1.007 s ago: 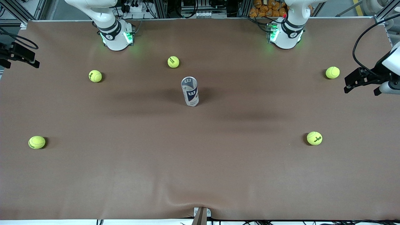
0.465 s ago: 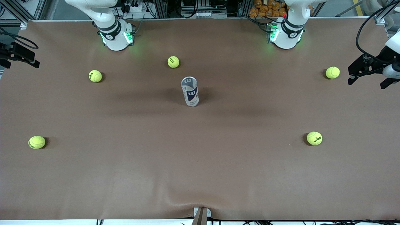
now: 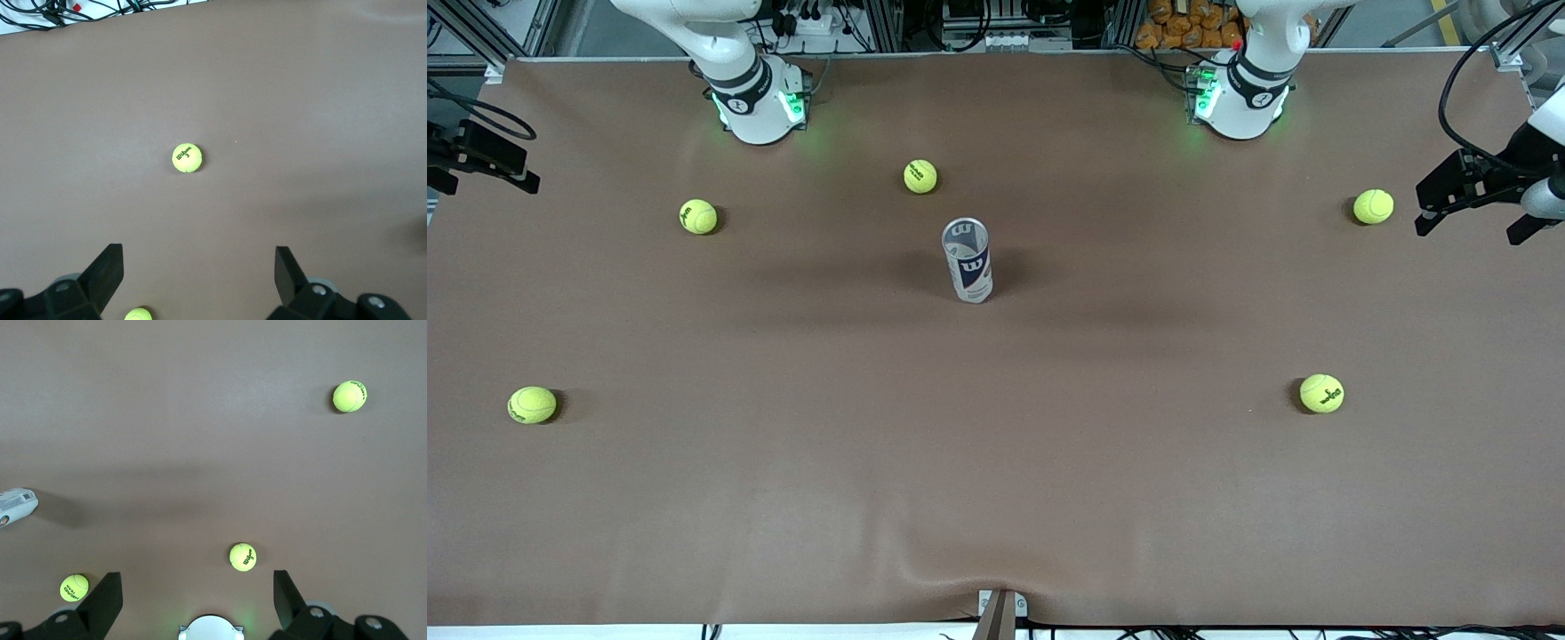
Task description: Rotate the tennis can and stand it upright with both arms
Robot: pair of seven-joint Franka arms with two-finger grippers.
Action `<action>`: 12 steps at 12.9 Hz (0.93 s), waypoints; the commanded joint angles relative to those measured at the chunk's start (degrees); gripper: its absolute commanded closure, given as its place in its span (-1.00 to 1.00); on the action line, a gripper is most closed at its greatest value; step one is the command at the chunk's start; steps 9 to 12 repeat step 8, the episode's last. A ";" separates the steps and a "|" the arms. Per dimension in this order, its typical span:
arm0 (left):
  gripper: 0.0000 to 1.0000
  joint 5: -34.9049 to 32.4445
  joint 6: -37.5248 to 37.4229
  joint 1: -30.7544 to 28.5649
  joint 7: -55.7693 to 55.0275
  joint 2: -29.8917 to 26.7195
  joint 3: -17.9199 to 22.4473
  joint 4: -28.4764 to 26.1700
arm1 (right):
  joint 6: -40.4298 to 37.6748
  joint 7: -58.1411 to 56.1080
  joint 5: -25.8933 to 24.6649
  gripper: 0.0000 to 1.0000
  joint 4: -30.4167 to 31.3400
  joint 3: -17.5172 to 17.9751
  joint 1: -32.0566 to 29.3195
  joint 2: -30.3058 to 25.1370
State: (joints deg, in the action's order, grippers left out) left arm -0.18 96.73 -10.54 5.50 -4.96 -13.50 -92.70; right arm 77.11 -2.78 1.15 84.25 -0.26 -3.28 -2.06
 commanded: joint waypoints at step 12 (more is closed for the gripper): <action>-1.00 0.89 -9.63 -0.45 -5.50 0.74 -0.65 3.06 | -0.56 0.75 0.52 -1.00 -0.05 -0.09 0.02 -0.58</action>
